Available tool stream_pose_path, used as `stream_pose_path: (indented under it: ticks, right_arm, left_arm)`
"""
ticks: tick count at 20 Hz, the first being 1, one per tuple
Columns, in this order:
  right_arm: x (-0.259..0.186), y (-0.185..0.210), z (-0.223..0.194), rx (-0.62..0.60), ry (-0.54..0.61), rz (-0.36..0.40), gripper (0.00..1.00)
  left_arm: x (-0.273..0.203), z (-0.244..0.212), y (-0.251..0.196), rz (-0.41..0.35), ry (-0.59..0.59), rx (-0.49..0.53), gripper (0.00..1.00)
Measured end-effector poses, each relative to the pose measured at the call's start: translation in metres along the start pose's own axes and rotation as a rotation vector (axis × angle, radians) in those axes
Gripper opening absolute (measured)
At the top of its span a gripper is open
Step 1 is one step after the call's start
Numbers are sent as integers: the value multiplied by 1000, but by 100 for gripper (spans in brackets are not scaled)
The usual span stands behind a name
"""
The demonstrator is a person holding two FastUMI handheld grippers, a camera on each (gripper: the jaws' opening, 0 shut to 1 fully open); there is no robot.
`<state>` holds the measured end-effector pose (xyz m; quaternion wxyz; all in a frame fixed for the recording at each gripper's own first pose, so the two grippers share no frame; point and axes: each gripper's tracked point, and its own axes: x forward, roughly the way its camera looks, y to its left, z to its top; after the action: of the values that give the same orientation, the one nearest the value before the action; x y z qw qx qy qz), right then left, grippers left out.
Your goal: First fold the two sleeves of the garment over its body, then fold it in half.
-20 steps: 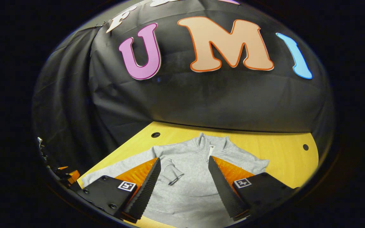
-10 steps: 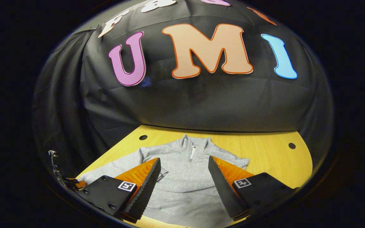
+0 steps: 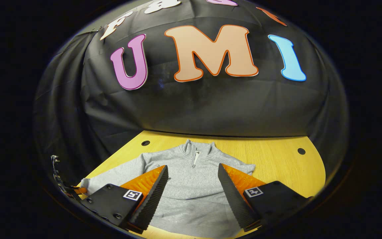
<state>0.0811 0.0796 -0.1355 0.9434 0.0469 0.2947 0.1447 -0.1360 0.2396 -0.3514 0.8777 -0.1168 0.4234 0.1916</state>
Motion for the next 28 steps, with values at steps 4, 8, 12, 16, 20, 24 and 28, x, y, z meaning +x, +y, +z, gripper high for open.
stream_pose_path:
  ticks: [4, 8, 12, 16, 20, 24, 28]
  right_arm:
    - [-14, -15, 1, -17, -12, -13, 96]
    - [-27, -29, 2, 0, -31, -29, 96]
    - [-41, -46, -4, 16, -38, -52, 96]
    - [-59, -69, -12, 22, -42, -89, 96]
    - [-78, -96, -21, 44, -41, -138, 96]
    - [-97, -119, -39, 81, -31, -176, 96]
    - [-111, -141, -53, 77, -36, -229, 96]
  left_arm:
    - [0, 5, -3, 14, 27, -73, 0]
    - [-5, 38, -17, 1, -16, -43, 0]
    - [-14, 83, -59, -83, -86, -37, 0]
    - [-26, 121, -108, -161, -143, -8, 0]
    - [-40, 153, -156, -249, -194, 48, 0]
    - [-58, 177, -212, -336, -236, 108, 0]
    - [-73, 191, -272, -421, -272, 179, 0]
